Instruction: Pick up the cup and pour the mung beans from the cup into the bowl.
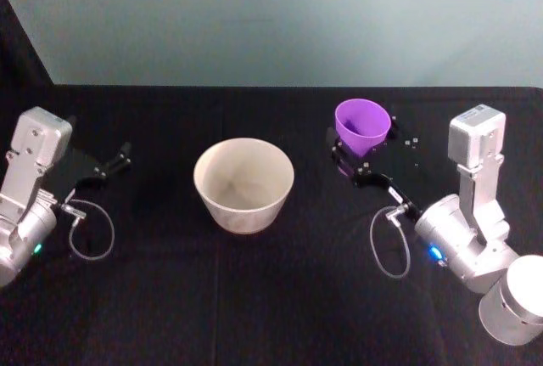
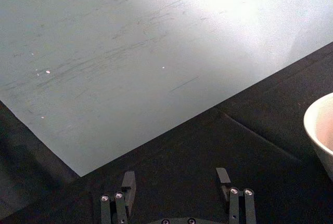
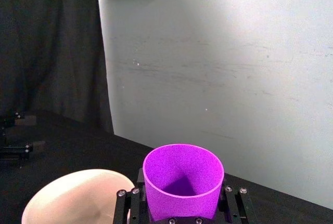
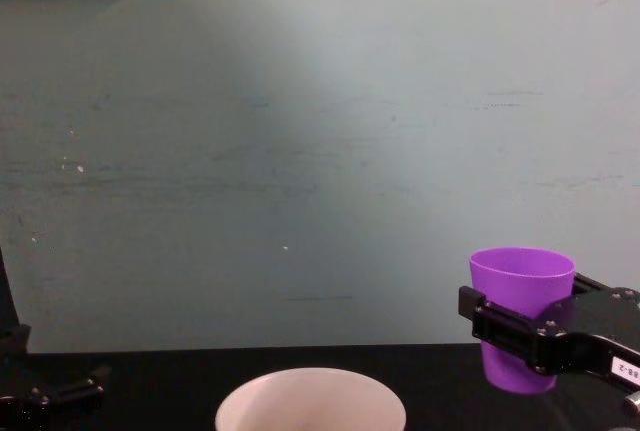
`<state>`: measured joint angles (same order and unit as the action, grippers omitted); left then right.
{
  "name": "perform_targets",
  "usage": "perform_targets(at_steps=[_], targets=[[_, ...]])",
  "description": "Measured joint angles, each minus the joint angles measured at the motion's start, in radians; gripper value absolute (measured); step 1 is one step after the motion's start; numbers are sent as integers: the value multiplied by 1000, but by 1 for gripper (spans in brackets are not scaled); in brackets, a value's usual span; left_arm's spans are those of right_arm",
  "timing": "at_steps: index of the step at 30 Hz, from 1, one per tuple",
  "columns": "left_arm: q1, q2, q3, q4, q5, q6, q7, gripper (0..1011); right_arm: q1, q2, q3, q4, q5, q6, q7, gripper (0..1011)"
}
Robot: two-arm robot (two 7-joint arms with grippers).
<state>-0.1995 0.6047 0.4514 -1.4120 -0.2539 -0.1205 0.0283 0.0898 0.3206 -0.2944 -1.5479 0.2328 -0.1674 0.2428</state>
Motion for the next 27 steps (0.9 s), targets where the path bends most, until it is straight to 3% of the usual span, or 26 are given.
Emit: perform_targets(at_steps=[27], targets=[[0,0,0,0,0,0,0,1000,1,2,-3,1,4,0,1,734]])
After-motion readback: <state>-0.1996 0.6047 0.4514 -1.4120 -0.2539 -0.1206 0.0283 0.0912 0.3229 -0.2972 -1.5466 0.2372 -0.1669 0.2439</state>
